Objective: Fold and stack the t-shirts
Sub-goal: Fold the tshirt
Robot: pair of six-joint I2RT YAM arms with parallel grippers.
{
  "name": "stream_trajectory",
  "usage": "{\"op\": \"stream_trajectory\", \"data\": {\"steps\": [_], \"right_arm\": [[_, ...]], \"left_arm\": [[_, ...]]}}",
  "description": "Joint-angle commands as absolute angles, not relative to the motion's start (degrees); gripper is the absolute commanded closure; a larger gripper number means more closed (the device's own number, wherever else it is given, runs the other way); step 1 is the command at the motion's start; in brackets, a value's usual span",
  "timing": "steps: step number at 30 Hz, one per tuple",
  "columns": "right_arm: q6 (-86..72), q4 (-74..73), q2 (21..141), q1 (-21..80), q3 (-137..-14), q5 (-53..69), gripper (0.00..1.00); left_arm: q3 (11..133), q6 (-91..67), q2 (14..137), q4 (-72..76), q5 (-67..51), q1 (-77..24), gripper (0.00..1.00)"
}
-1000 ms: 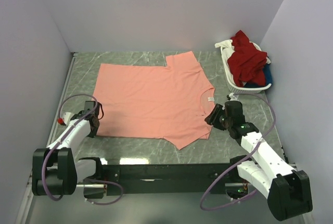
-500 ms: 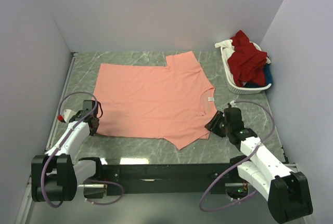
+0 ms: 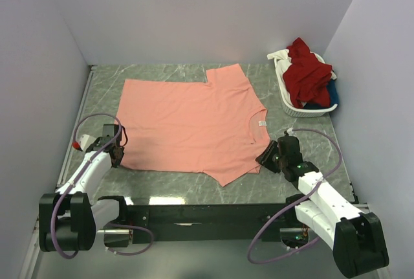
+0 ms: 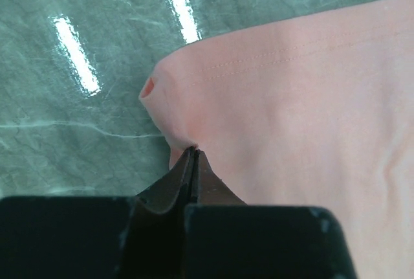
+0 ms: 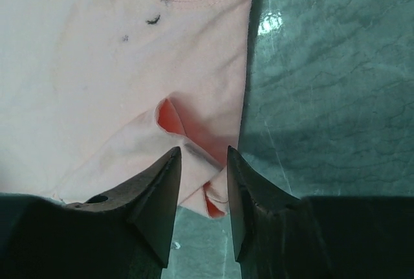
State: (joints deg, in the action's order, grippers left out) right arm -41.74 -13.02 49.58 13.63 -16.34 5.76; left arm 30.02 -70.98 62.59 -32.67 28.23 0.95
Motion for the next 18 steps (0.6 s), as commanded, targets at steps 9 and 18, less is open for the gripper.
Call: {"op": "stream_trajectory", "data": {"steps": [9, 18], "right_arm": [[-42.01, -10.81, 49.75, 14.41, -16.17, 4.48, 0.63], [-42.10, -10.46, 51.15, 15.38, -16.61, 4.22, 0.64]], "left_arm": [[30.32, -69.87, 62.58, -30.15, 26.72, 1.14, 0.99], [29.62, -69.70, 62.75, -29.71, 26.54, 1.06, 0.99]]}}
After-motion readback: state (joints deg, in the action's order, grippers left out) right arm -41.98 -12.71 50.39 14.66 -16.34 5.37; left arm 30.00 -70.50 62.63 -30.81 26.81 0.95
